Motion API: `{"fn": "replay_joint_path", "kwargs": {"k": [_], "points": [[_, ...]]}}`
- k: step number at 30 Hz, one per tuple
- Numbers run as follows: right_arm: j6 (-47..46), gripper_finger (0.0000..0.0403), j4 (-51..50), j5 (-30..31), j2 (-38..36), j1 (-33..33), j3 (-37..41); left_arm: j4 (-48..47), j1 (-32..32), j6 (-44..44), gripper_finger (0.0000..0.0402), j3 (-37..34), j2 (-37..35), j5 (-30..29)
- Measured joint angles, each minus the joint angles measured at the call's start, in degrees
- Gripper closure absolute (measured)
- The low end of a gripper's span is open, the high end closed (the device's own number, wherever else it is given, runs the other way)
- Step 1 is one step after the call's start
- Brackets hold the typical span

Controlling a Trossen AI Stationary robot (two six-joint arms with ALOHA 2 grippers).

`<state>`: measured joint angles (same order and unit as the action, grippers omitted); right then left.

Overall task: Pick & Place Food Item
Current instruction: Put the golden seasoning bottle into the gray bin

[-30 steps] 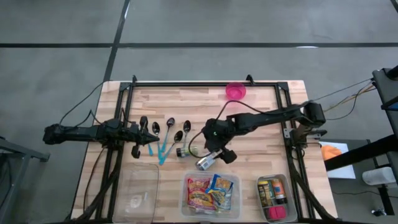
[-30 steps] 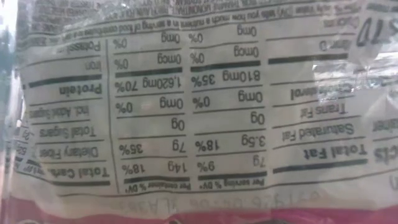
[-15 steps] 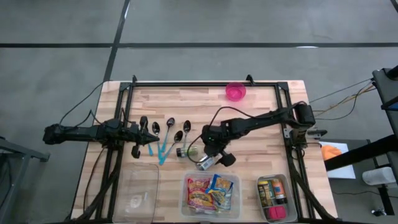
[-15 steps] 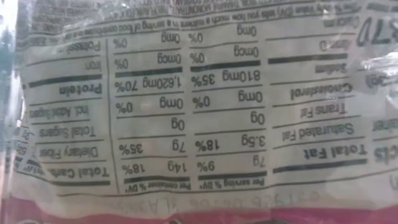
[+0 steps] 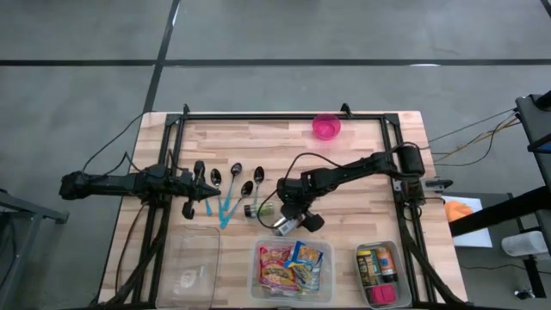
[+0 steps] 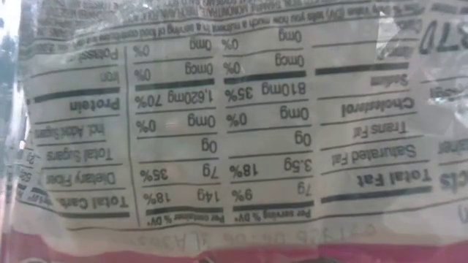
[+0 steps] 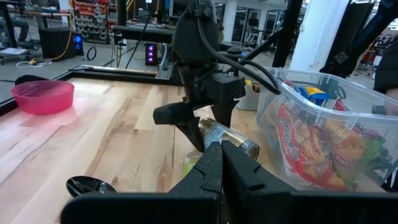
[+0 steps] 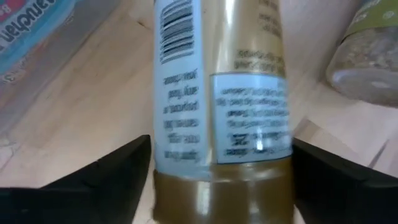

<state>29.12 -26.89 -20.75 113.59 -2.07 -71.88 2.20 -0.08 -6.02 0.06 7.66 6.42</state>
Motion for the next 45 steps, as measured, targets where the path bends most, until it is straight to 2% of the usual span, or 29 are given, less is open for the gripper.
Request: {"fn": "replay_joint_path", "kwargs": {"k": [3,5,10,16,22,27,32,37,45], "points": [[-0.4,0.0119,0.1,0.1,-0.3,0.0,0.0,0.0,0.0,0.0,0.0401,0.0,0.0,0.0],[-0.5,0.0131,0.4,0.1,-0.4,0.0,0.0,0.0,0.0,0.0,0.0401,0.0,0.0,0.0],[-0.6,0.0131,0.6,0.1,-0.4,0.0,0.0,0.0,0.0,0.0,0.0401,0.0,0.0,0.0],[-0.9,0.0102,0.7,0.1,-0.3,0.0,0.1,0.0,0.0,0.0,0.0401,0.0,0.0,0.0],[-1.2,0.0130,0.7,-0.1,-0.3,0.0,0.1,0.0,0.0,0.0,0.0401,0.0,0.0,0.0],[-2.0,0.0130,0.6,-0.2,-0.3,0.0,0.1,0.0,0.0,0.0,0.0401,0.0,0.0,0.0],[-2.0,0.0113,0.5,-0.3,-0.3,0.0,0.1,0.0,0.0,0.0,0.0401,0.0,0.0,0.0],[-2.1,0.0129,0.5,-0.3,-0.3,0.0,0.1,0.0,0.0,0.0,0.0401,0.0,0.0,0.0],[-2.1,0.0129,0.5,-0.3,-0.3,0.0,0.1,0.0,0.0,0.0,0.0401,0.0,0.0,0.0]]}}
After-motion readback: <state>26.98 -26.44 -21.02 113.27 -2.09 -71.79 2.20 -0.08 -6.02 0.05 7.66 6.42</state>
